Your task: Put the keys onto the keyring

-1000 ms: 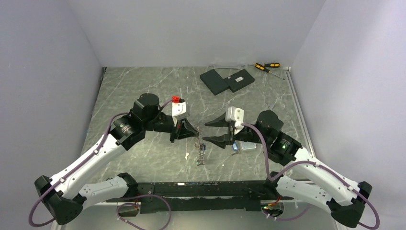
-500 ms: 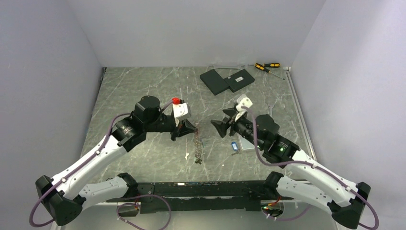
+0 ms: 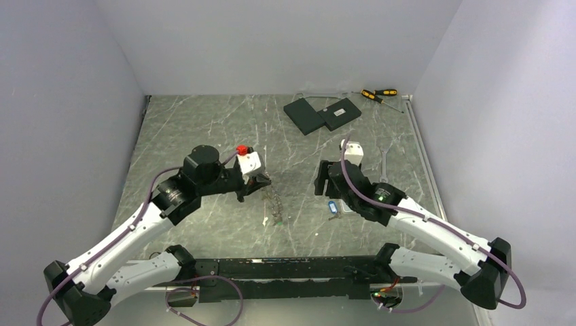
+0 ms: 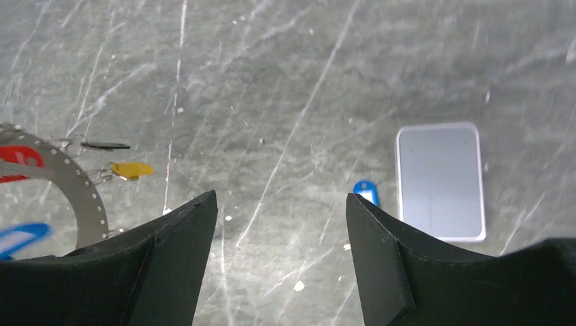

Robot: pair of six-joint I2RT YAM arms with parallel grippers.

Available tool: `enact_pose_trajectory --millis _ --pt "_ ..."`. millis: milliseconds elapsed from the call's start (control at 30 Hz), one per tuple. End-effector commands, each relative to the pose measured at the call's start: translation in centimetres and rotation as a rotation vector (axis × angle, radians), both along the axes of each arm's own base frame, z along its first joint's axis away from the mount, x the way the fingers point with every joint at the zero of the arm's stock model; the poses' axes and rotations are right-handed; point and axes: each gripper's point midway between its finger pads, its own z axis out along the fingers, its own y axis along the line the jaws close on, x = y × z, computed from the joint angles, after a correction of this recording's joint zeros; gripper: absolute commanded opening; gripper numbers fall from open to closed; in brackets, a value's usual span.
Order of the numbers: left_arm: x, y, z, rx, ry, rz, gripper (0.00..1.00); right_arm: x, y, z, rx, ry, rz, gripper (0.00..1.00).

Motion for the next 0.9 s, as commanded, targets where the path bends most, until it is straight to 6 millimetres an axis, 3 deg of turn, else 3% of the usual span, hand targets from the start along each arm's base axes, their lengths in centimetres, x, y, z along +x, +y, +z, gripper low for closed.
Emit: enact_pose_trajectory --millis 0,167,433,600,867 --pt "1.4 1.0 3.3 -0.07 -0.154 0.082 0.0 -1.4 -1.4 -2.5 0.133 0.152 -0.254 0.73" --pt "1.6 1.5 3.5 -0.118 -0.166 0.134 0.0 -1.8 -2.5 -4.3 0.193 0.23 -0.457 0.7" --pt "1.0 -0.8 1.3 -0.152 0.033 0.075 0.0 -1.6 -4.9 -4.5 0.149 0.249 -0.729 0.68" --pt "-0.9 -1.5 2.1 -0.14 0.102 -0.024 0.0 -1.8 -5.2 -4.9 0.093 0.273 -0.771 0.66" --pt "-3.2 -1.4 3.0 -0.183 0.007 -0.157 0.0 -2.3 -5.6 -7.4 0.146 0.298 -0.843 0.63"
